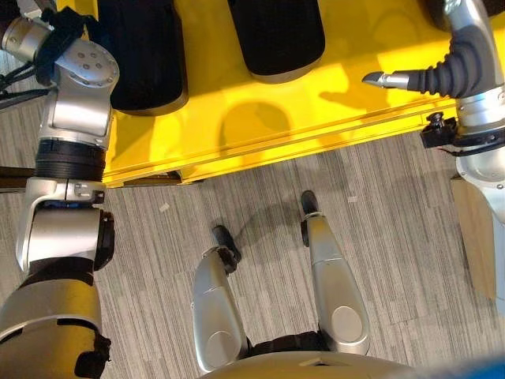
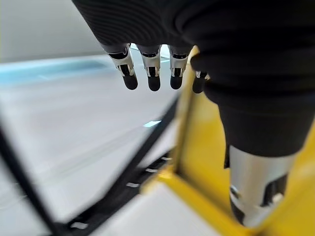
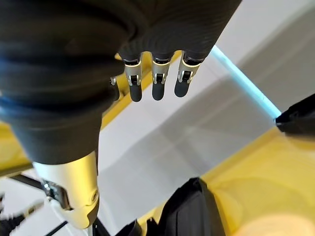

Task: Move parts from the plastic box to the shelf.

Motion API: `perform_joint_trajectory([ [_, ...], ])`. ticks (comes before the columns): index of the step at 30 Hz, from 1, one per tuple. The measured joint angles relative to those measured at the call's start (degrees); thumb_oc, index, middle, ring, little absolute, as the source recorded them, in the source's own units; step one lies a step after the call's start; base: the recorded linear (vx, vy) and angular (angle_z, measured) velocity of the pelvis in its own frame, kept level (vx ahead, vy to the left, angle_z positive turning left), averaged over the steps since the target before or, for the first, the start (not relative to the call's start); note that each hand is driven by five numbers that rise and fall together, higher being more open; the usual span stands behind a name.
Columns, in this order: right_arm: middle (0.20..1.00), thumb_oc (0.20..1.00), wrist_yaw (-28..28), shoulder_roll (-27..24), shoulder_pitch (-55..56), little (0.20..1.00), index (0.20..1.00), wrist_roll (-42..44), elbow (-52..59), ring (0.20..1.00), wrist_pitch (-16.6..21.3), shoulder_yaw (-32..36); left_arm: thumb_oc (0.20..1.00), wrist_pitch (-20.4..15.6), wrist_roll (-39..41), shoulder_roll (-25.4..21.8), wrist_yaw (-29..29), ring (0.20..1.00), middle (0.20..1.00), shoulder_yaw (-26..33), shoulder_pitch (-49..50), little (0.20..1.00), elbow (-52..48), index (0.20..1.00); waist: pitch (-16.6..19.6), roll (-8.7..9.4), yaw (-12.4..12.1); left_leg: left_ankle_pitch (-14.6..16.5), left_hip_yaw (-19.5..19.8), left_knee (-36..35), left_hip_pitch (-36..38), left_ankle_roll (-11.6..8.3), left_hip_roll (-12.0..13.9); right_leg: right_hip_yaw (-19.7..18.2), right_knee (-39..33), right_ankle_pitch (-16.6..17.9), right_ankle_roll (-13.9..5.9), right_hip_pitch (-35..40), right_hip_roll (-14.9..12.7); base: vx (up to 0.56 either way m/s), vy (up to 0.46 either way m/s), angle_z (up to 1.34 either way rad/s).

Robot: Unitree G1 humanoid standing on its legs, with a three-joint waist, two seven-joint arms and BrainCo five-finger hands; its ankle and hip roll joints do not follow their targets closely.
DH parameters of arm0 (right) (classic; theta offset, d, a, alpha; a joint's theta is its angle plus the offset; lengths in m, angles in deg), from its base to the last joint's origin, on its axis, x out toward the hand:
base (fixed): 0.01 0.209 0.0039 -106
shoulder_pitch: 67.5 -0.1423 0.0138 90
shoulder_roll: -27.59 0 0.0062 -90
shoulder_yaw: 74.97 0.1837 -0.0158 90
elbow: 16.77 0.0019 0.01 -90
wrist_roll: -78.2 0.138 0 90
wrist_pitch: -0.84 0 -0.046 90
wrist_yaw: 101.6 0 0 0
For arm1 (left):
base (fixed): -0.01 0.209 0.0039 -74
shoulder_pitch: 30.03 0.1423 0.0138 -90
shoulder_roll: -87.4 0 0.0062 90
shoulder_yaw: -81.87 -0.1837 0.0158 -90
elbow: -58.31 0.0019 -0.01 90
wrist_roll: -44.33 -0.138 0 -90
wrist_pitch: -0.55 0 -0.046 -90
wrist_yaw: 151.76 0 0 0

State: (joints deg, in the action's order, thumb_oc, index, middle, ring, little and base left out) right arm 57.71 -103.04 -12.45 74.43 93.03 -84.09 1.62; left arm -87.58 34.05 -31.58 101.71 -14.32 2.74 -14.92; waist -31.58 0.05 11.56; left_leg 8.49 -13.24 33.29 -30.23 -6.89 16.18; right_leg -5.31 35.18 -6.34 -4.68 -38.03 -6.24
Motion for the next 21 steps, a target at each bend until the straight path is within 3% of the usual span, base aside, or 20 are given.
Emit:
perform_joint_trajectory([
  [2, 1.0, 1.0, -1.2, 3.0, 3.8, 1.0, 1.0, -3.4, 1.3, 1.0, 0.2, 1.8, 1.0, -2.2, -3.2, 3.1, -3.7, 1.0, 1.0, 1.4, 10.8, 1.0, -14.6, 1.0, 0.0, 0.0, -1.3, 0.0, 0.3, -0.1, 0.0, -0.01, 0.0, 0.3, -0.1, -0.1, 0.11, 0.1, -0.1, -0.02, -0.098, 0.05],
  [6, 1.0, 1.0, -2.5, 4.0, 5.6, 1.0, 1.0, -5.5, 1.8, 1.0, -0.1, 3.4, 1.0, -5.2, -5.1, 6.5, -8.6, 1.0, 1.0, 1.8, 17.1, 1.0, -18.4, 1.0, 0.0, 0.07, -2.9, 0.1, 1.6, -0.1, -0.6, 0.36, -0.2, 1.4, -0.5, -0.3, 0.3, 0.5, -0.4, -0.02, -0.074, 0.14],
  [10, 1.0, 1.0, -6.6, 9.1, 13.0, 1.0, 1.0, -11.3, 4.7, 1.0, 0.5, 8.4, 1.0, -10.2, -7.3, 14.0, -16.4, 1.0, 1.0, 3.1, 30.3, 1.0, -32.1, 1.0, 0.0, 0.1, -5.4, -1.4, 2.4, -2.3, -0.8, -0.05, -0.9, 2.4, -1.4, 0.1, 0.18, 0.7, -0.9, -0.05, -0.095, 0.13],
  [17, 1.0, 1.0, -15.3, 11.1, 15.8, 1.0, 1.0, -18.8, 6.1, 1.0, 2.3, 10.9, 1.0, -17.0, -9.7, 15.1, -19.5, 1.0, 1.0, 4.1, 39.2, 1.0, -31.7, 1.0, 0.0, 0.01, -6.4, -2.3, 3.4, -3.4, -0.7, 0.14, -1.6, 3.8, -2.1, 0.1, 0.24, 1.4, -1.9, -0.03, -0.06, 0.1],
  [21, 1.0, 1.0, -17.2, 11.5, 18.2, 1.0, 1.0, -20.1, 6.5, 1.0, 3.0, 12.4, 1.0, -18.6, -12.5, 15.2, -20.0, 1.0, 1.0, 4.5, 42.5, 1.0, -32.9, 1.0, -0.1, -0.04, -7.3, -3.1, 4.0, -5.0, -0.7, 0.36, -2.1, 4.6, -3.5, 0.6, 0.23, 2.0, -2.2, -0.02, -0.051, 0.11],
])
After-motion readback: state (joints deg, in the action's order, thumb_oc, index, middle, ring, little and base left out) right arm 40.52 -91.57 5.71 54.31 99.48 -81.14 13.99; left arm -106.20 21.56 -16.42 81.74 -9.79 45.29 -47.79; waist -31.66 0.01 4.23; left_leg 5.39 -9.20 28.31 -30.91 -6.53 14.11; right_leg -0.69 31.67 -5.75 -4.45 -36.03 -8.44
